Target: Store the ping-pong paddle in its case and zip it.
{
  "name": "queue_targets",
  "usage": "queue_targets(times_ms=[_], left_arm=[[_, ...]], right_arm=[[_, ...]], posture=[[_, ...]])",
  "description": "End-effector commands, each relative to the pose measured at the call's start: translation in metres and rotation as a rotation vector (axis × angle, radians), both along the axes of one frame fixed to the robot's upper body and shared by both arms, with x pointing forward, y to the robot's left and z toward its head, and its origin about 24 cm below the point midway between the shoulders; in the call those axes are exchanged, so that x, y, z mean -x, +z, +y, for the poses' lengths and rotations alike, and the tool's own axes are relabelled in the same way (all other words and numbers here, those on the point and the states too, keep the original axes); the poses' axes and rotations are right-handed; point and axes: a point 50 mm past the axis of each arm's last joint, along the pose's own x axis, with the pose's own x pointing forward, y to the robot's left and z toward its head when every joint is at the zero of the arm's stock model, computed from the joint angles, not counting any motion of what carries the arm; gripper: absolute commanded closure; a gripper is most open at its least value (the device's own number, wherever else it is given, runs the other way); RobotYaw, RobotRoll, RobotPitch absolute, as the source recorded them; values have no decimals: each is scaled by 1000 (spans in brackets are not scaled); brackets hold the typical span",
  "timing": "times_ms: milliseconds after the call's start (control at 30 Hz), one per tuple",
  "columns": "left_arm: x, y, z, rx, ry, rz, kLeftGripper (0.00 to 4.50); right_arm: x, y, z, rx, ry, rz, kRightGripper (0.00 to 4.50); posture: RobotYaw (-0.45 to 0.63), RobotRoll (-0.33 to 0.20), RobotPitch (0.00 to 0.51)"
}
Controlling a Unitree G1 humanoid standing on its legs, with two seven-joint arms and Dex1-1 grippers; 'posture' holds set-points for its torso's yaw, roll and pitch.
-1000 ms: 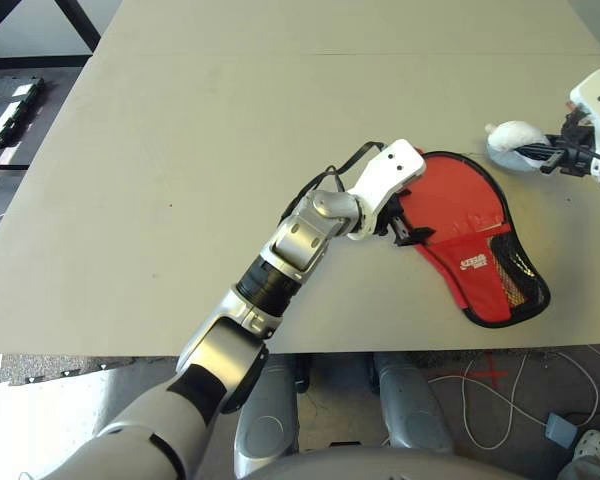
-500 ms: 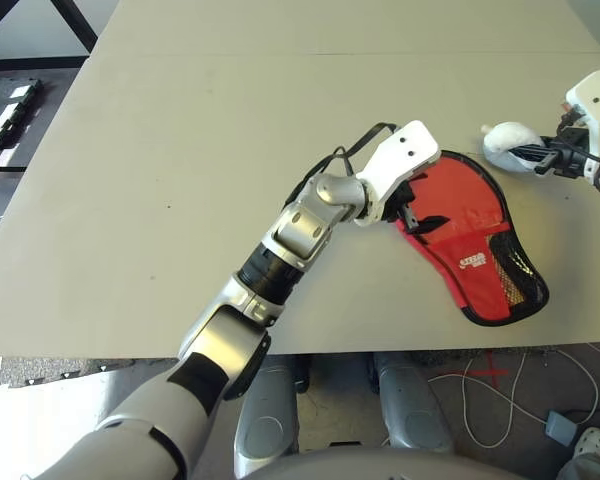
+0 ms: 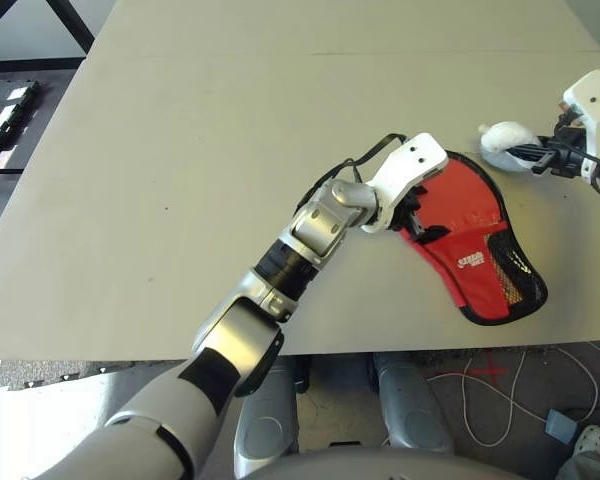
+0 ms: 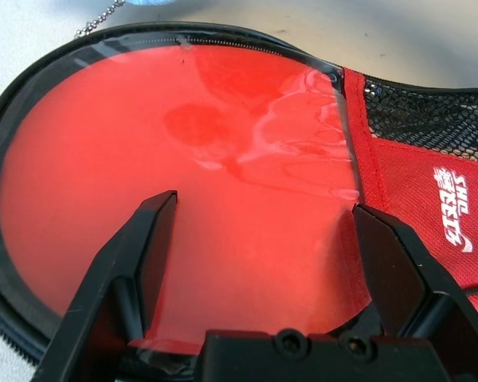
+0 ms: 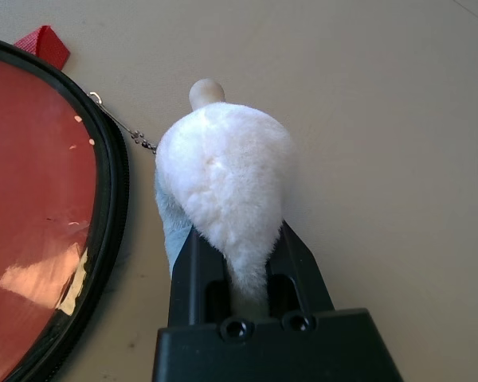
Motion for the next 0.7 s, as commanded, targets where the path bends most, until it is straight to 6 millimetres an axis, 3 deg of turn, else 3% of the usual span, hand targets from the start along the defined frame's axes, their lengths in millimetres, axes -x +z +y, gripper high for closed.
queue_targets(times_ms=[33,433,700], left_arm=[[3,-21,-1,-80,9,73,0],[2,-28,2,-128,30,102,0],[2,-29,2,-126,32,103,0]], right_arm=[[6,4,-9,-14,-18,0,4219],[19,13,-27,-36,-35,-1,4219],[37,8,-45,-26,-35,86,4221]], posture=[[-202,0,297],[-203,0,300],[-210,0,306]])
